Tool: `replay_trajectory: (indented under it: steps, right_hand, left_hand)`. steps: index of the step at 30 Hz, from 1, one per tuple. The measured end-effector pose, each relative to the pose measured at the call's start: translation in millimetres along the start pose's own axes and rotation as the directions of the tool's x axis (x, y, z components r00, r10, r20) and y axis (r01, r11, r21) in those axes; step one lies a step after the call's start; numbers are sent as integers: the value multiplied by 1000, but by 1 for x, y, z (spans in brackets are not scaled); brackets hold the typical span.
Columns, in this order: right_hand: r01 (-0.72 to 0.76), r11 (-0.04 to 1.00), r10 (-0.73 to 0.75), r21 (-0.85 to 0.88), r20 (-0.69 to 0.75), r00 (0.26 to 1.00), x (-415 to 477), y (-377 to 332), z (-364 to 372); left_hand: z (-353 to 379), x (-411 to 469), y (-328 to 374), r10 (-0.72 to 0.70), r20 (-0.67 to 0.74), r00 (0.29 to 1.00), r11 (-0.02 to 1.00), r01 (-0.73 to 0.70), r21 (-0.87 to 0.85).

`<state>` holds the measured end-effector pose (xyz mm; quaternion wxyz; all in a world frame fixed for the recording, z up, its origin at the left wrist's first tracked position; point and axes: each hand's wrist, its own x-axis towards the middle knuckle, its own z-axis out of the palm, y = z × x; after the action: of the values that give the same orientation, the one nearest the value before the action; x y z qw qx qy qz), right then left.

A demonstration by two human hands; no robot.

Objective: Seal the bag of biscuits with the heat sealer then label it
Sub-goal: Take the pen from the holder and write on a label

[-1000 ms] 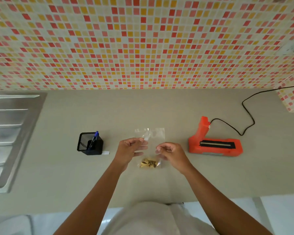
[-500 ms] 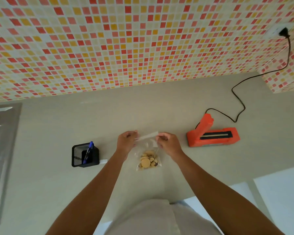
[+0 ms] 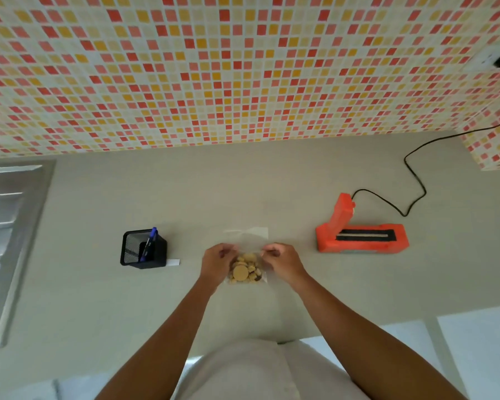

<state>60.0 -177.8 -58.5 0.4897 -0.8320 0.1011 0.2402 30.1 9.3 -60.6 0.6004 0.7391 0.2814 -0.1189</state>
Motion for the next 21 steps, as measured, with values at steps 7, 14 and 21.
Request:
replay_trajectory:
  steps: [7,14,21]
  right_hand:
    - [-48,999,49,-12,27,998,1,8,1]
    - [-104,991,107,87,-28,994,2,13,7]
    - [-112,994,110,-8,-149,983,-1,4,13]
  left_hand:
    - [-1,-4,-12,-112,-27,993,993,113,43]
    - [-1,-9,-6,-148,-73,986,989,146,-29]
    - [-8,-4,-7,-31,-83,996,975,48,218]
